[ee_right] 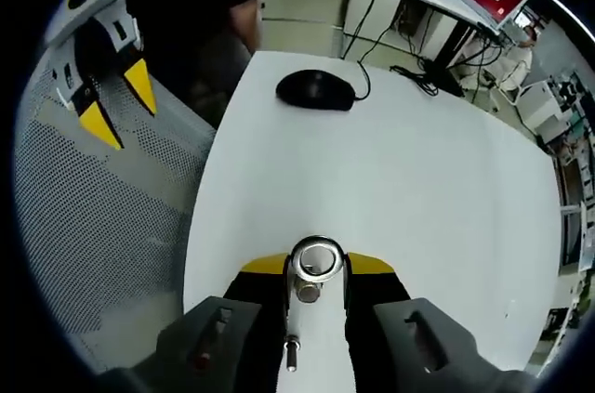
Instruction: Place the washer onto the threaded stud by aligning its center hole with the stud, sliding it down to the base, and recovering from edge contact or off-axis alignment until the washer reaches the visible bottom stop.
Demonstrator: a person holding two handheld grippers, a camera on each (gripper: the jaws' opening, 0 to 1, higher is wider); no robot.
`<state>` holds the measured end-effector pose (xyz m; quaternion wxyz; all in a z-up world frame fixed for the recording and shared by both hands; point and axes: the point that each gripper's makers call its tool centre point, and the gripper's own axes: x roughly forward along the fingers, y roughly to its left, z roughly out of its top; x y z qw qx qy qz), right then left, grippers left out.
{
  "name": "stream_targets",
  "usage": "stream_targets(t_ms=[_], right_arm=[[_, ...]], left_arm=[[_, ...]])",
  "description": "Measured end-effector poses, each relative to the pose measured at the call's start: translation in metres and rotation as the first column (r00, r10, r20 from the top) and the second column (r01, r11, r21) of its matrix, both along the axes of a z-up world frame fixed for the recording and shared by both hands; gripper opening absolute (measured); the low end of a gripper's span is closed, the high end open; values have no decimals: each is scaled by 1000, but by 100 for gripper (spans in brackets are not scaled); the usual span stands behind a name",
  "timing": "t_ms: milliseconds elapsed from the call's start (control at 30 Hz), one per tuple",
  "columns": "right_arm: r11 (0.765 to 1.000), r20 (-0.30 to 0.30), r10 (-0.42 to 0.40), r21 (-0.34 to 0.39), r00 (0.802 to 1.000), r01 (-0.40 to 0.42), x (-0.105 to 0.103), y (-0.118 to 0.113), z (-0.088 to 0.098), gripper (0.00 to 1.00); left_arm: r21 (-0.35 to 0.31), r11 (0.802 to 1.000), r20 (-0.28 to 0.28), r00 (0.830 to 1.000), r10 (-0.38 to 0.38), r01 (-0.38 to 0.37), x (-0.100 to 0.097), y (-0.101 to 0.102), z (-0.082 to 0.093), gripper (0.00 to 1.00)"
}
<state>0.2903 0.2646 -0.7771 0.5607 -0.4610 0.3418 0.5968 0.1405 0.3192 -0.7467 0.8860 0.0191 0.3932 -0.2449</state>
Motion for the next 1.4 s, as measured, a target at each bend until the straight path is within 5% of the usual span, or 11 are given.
stream_targets(t_ms=[500, 1400], right_arm=[[994, -1, 28, -106, 1000, -28, -7, -28, 0, 22], [982, -1, 69, -179, 998, -69, 2, -26, -27, 22]], left_arm=[[-1, 1000, 4, 1000, 6, -6, 0, 2, -1, 21], [-2, 1000, 6, 1000, 13, -13, 1, 2, 0, 21]])
